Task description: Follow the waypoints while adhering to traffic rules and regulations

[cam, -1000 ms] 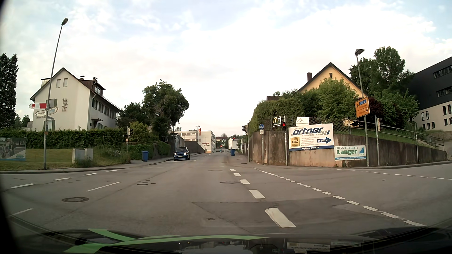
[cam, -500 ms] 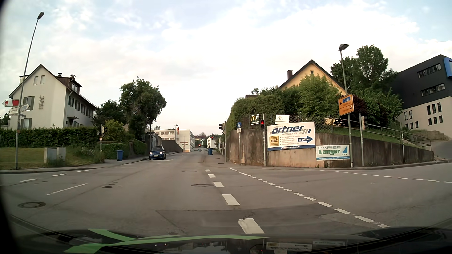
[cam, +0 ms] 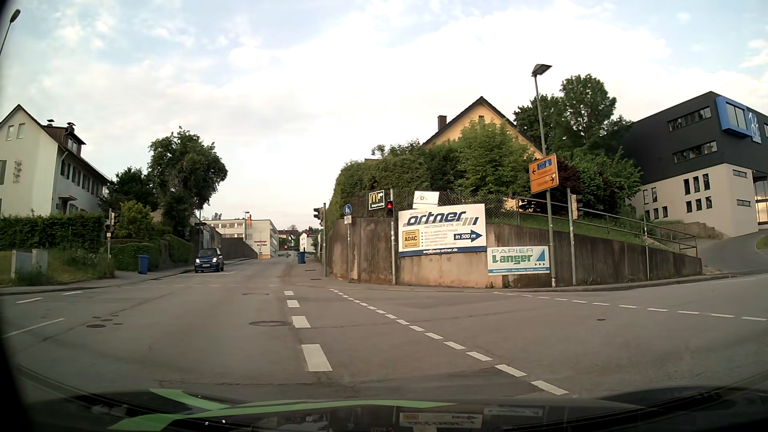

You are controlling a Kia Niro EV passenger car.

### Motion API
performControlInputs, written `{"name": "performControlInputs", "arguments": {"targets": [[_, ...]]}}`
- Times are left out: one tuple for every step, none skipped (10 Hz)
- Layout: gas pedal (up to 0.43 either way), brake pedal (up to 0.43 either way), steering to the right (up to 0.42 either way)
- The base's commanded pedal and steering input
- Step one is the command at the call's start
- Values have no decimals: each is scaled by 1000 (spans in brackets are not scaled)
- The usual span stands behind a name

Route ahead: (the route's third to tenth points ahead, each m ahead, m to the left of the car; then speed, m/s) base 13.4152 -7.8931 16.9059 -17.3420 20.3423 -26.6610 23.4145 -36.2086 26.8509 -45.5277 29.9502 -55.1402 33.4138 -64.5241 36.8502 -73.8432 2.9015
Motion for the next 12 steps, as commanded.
{"name": "performControlInputs", "arguments": {"targets": [[268,0,357],[268,0,363],[268,0,370],[260,0,375],[240,0,377],[240,0,381],[240,0,385],[209,0,388],[209,0,391],[189,0,392],[177,0,392],[177,0,392]]}}
